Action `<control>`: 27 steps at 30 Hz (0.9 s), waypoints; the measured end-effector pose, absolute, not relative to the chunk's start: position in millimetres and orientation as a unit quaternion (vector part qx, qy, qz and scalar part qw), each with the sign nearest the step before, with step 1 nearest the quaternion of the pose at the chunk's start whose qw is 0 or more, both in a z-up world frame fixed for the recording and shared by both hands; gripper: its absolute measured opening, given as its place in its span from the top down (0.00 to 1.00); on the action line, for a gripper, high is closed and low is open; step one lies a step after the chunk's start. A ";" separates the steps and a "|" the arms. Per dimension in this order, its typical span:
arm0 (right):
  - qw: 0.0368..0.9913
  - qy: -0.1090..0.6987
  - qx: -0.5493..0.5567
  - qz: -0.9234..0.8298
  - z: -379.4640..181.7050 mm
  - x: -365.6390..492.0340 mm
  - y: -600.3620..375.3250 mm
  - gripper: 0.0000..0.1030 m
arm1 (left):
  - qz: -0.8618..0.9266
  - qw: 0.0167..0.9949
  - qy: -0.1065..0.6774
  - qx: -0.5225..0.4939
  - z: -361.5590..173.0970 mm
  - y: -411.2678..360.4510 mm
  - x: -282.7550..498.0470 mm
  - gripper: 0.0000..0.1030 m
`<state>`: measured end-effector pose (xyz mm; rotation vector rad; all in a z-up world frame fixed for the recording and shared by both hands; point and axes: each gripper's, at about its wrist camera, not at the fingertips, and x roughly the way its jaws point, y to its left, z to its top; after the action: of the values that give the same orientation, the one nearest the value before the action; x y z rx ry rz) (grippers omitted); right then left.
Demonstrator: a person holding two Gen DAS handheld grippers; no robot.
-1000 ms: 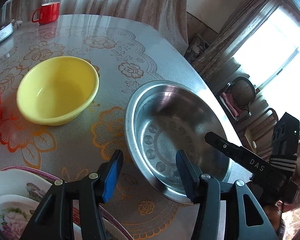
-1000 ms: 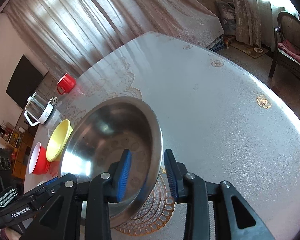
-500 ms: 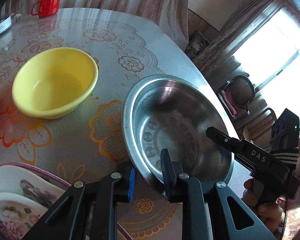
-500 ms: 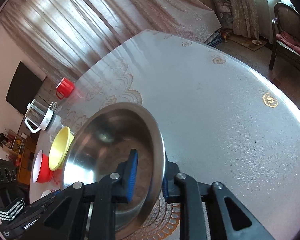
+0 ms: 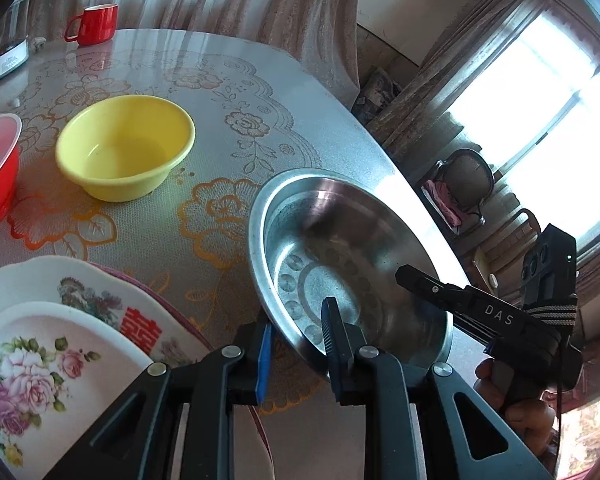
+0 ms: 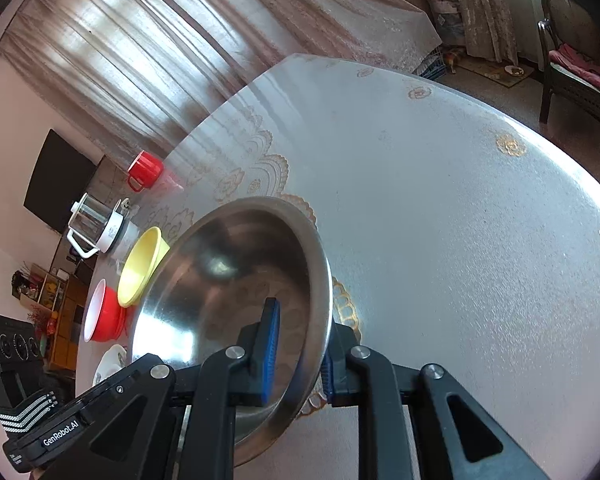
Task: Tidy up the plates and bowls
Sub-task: 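Lift the steel bowl with both grippers over the plate stack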
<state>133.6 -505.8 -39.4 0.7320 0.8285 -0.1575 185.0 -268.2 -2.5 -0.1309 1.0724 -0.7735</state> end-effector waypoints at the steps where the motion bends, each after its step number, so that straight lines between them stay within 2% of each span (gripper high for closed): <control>1: 0.847 0.392 0.350 -0.075 -40.5 130.2 -505.0 0.82 | -0.361 0.788 0.495 -0.060 -1.3 -266.5 181.4 0.78; 16: 0.845 0.381 0.366 -0.080 -39.2 90.2 -488.3 0.82 | -0.376 0.802 0.461 -0.049 12.9 -249.4 149.6 0.78; 27: 0.862 0.365 0.348 -0.051 -16.3 80.6 -465.6 0.82 | -0.380 0.819 0.424 -0.071 35.2 -208.0 133.3 0.77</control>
<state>80.6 -465.6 -16.3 0.7297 0.7653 -0.1074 133.3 -208.0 35.2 -0.1511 0.9025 -0.8092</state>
